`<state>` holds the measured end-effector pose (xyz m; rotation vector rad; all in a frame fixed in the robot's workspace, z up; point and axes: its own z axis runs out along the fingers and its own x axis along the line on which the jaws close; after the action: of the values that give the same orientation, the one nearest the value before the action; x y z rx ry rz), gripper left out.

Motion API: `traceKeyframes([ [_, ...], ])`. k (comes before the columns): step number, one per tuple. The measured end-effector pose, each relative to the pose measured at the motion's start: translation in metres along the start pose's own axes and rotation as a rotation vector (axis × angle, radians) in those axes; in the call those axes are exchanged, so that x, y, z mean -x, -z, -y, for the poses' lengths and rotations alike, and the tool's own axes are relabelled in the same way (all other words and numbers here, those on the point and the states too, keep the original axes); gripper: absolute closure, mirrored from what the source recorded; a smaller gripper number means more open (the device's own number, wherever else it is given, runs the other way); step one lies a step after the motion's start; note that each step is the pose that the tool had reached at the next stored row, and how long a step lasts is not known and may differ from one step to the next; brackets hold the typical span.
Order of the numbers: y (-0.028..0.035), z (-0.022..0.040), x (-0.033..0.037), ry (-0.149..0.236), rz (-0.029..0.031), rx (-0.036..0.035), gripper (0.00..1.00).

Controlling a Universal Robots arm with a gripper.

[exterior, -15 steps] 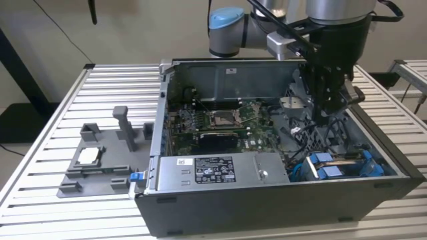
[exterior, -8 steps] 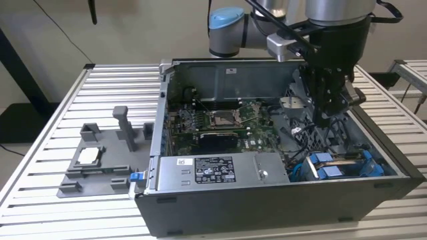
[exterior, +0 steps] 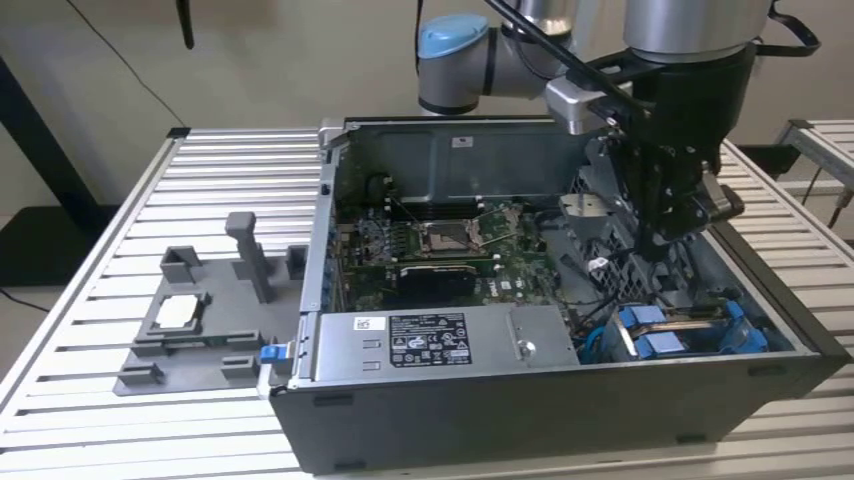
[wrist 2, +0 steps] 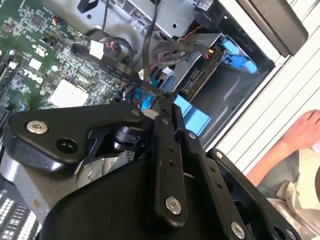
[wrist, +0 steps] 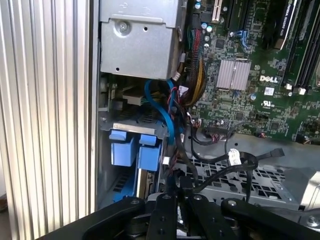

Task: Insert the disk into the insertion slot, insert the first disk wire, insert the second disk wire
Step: 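Insert the second disk wire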

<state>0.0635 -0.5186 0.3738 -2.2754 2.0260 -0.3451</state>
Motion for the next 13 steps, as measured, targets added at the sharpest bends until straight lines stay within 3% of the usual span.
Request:
traceKeyframes([
  [9,-0.0052,0.007,-0.0141,-0.001,0.0036,0.0046,0.85],
  [10,-0.0057,0.0069,-0.0147,-0.003,0.0141,0.0036,0.85],
  [12,-0.0062,0.0068,-0.0152,-0.012,0.0495,-0.0001,0.85],
  [13,-0.0065,0.0067,-0.0155,-0.016,0.0642,-0.0016,0.85],
])
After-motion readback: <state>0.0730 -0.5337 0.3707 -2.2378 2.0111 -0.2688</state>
